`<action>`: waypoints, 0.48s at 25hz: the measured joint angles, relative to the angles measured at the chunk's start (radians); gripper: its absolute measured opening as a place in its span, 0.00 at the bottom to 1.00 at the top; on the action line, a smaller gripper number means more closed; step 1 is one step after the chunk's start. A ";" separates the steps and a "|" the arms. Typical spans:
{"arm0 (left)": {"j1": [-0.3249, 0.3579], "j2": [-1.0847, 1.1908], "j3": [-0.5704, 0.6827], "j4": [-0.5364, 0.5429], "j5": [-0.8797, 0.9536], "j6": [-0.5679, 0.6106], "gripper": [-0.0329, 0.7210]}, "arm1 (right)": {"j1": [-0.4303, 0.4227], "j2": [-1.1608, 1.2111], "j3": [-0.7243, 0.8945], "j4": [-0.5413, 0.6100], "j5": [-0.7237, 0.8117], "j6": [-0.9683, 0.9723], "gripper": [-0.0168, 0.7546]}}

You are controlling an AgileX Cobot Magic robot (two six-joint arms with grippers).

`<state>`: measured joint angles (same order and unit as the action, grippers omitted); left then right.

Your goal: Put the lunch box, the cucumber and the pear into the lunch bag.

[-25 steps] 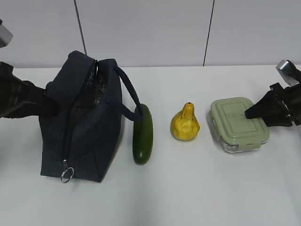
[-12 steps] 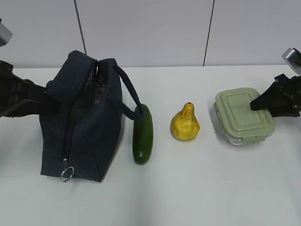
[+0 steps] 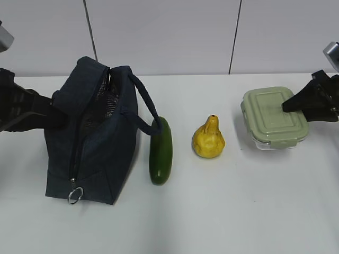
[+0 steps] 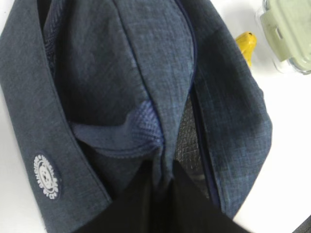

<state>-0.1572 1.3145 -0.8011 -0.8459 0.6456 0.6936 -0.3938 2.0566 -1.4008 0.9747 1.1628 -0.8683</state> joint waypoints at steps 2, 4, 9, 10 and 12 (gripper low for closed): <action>0.000 0.000 0.000 0.000 0.000 0.000 0.05 | 0.000 -0.008 0.000 0.019 0.000 0.007 0.51; 0.000 0.000 0.000 0.000 0.000 0.000 0.05 | 0.000 -0.018 0.000 0.034 0.000 0.017 0.51; 0.000 0.000 0.000 0.000 -0.001 0.000 0.05 | 0.020 -0.051 0.000 0.049 0.000 0.032 0.50; 0.000 0.000 0.000 0.000 -0.001 0.001 0.05 | 0.032 -0.060 0.000 0.049 0.000 0.034 0.50; 0.000 0.000 0.000 0.000 -0.002 0.001 0.04 | 0.062 -0.068 0.000 0.052 0.000 0.036 0.50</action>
<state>-0.1572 1.3145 -0.8011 -0.8459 0.6438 0.6943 -0.3319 1.9886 -1.4008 1.0266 1.1628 -0.8326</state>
